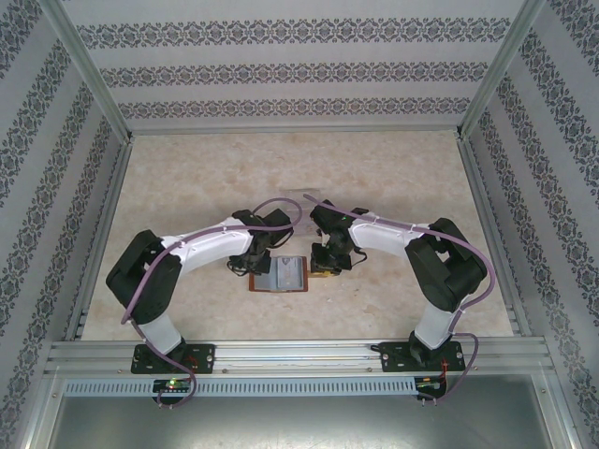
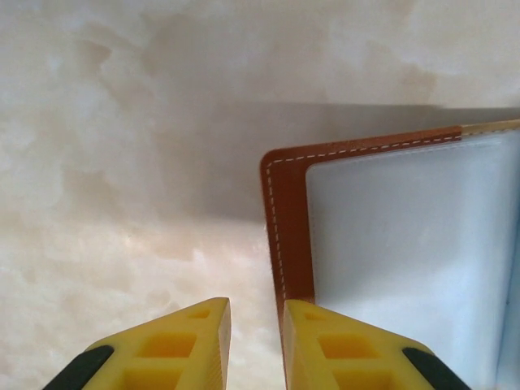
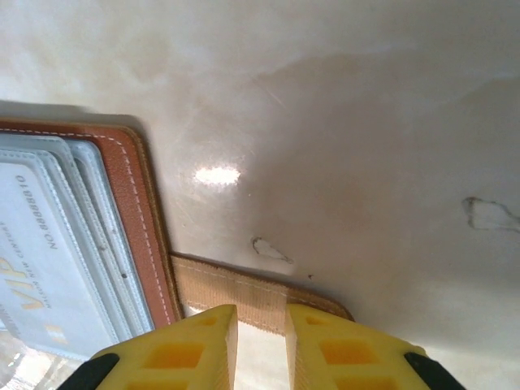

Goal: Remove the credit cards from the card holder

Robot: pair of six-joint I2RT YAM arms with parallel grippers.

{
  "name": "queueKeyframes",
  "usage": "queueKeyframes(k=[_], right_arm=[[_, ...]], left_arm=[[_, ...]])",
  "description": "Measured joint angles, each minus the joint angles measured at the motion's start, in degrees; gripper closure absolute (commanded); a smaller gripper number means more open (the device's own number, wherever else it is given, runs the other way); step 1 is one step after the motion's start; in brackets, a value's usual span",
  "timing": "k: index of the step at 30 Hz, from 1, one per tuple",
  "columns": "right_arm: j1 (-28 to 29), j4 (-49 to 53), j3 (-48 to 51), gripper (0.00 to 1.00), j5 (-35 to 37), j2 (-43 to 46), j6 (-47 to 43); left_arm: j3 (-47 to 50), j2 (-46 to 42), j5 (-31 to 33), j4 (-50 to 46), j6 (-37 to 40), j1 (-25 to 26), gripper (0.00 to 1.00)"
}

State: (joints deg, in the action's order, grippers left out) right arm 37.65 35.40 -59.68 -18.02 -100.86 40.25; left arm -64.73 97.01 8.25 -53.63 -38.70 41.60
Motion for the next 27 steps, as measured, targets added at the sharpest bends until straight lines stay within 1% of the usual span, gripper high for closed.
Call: queueKeyframes(k=[4,7,11,16,18,27], right_arm=[[0.0,0.7,-1.4,0.75,0.2,0.2,-0.1],[0.0,1.0,-1.7,0.74,0.2,0.8,-0.1],[0.0,0.8,-2.2,0.74,-0.5,0.9,0.2],[0.5,-0.8,-2.2,0.74,-2.5,0.9,1.0],[0.8,-1.4,-2.4,0.74,-3.2,0.9,1.6],[1.6,-4.1,-3.5,0.73,-5.3,-0.6,3.0]], left_arm=[[-1.3,-2.9,-0.2,-0.2,0.0,-0.1,0.76],[-1.6,-5.2,-1.7,0.0,0.0,-0.6,0.76],[-0.7,-7.5,-7.4,3.5,-0.1,-2.1,0.76],[4.4,-8.6,-16.9,12.0,-1.7,-4.3,0.79],[6.1,-8.6,-19.6,14.5,-2.3,-4.6,0.8],[10.4,-7.7,-27.6,23.7,-4.5,-6.2,0.83]])
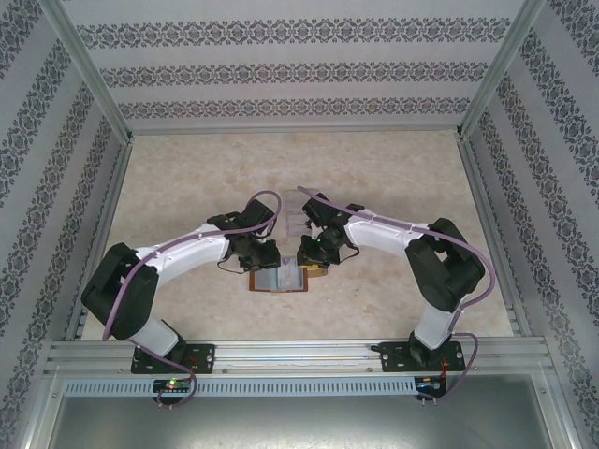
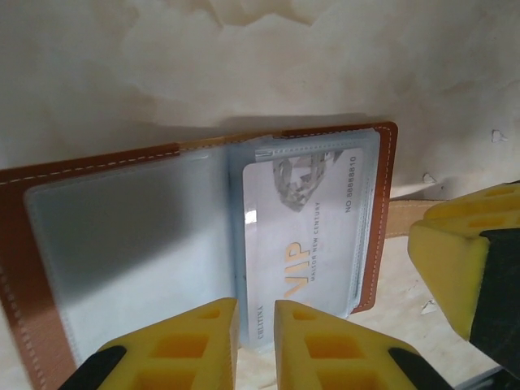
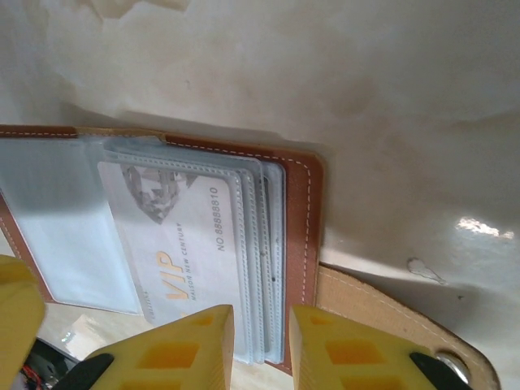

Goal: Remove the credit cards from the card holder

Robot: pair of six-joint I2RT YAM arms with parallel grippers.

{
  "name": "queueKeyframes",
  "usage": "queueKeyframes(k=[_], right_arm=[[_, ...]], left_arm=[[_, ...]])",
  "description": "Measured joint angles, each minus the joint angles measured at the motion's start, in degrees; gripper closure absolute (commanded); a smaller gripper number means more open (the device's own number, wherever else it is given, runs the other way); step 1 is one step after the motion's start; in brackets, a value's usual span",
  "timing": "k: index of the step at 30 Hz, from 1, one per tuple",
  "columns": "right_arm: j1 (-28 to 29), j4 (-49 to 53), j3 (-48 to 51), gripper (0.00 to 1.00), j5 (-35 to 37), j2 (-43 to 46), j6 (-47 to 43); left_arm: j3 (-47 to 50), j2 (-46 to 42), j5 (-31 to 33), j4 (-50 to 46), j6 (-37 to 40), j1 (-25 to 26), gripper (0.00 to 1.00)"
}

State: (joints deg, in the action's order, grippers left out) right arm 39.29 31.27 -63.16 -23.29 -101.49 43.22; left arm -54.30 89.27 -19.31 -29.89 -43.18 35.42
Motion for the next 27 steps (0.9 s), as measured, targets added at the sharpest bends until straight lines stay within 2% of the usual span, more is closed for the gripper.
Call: queueKeyframes(k=[8,27], right_arm=[[0.0,-3.4,0.0,0.78,-2.7,-1.6,1.7],[0.3,-6.1,0.0,0.8,-4.3,-4.8,2.7]], left_arm=[[3.5,2.2,-4.5,5.8,-1.9,-1.4,0.93],[4.6,4.0,-8.9,11.5,-4.0,-2.2,0.93]])
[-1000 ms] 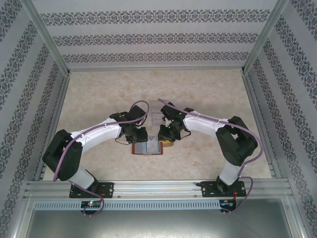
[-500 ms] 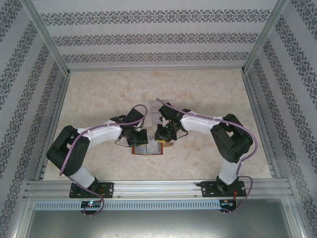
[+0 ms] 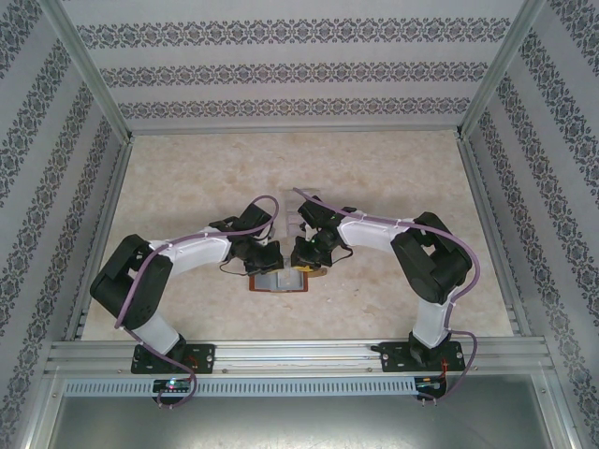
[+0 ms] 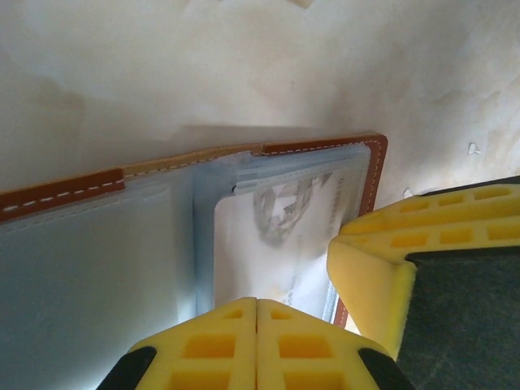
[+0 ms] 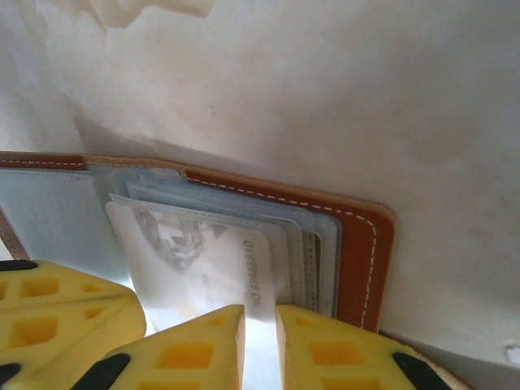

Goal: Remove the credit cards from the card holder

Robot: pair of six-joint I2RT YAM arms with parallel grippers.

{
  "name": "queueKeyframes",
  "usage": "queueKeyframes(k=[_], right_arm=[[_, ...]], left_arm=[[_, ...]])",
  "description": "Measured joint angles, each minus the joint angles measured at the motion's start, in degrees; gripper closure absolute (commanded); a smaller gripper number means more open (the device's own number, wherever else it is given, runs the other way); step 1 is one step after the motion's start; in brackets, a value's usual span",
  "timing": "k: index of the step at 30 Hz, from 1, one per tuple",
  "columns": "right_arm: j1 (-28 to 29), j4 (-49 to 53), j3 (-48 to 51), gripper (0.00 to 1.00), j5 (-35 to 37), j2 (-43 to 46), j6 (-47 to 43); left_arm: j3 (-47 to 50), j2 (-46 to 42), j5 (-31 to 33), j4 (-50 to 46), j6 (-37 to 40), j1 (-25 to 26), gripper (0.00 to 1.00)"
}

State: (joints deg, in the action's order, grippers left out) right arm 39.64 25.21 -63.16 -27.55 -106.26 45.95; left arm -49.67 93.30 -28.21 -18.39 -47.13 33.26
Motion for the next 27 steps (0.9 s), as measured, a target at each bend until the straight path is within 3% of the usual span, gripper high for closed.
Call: queueKeyframes(k=[27], right_arm=[[0.0,0.0,0.0,0.74,0.0,0.0,0.0]], left_arm=[[0.4,0.4,3.0,-1.2,0.4,0.0,0.93]])
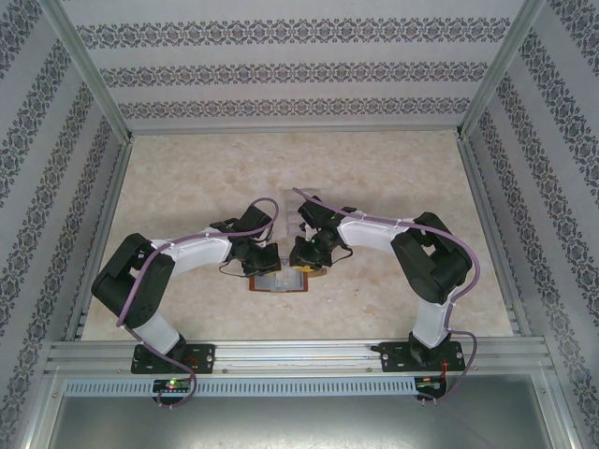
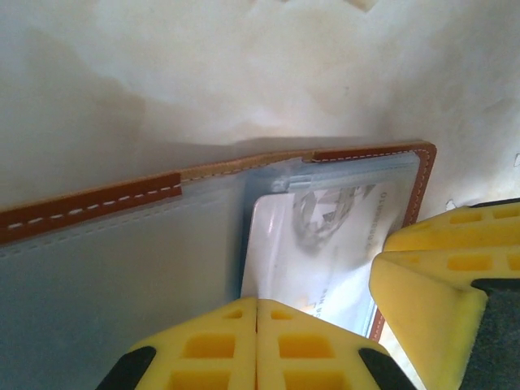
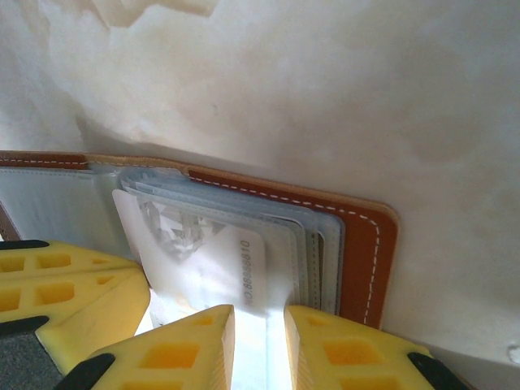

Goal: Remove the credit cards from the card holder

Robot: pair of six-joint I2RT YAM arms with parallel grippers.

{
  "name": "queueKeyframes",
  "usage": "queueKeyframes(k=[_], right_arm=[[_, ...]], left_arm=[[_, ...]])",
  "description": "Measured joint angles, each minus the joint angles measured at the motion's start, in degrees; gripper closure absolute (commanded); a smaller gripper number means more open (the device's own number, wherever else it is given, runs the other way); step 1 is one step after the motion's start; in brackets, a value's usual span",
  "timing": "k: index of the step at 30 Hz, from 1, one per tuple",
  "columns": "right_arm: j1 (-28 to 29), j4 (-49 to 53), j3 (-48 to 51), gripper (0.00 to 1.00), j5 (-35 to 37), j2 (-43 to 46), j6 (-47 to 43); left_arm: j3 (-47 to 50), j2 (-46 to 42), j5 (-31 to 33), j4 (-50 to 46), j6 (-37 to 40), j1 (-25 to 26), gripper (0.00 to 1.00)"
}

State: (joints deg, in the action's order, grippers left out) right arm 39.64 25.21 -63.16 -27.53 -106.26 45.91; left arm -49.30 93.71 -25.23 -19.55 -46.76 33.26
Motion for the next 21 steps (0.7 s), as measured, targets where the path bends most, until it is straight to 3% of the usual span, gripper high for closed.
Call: queueKeyframes(k=[7,14,21], right_arm=[[0.0,0.1,0.0,0.74,0.0,0.0,-0.2],[0.0,0.2,0.0,0.74,0.0,0.0,-0.7],[0.0,0.2,0.0,0.74,0.0,0.0,-0.9]], left_arm=[[0.0,-1.0,1.1,-1.5,0.0,0.0,0.92],[0.0,-2.8,1.8,-2.1,0.0,-0.1,0.81],[0.0,-2.9,1.7,-2.0,0.0,-1.1,0.77]])
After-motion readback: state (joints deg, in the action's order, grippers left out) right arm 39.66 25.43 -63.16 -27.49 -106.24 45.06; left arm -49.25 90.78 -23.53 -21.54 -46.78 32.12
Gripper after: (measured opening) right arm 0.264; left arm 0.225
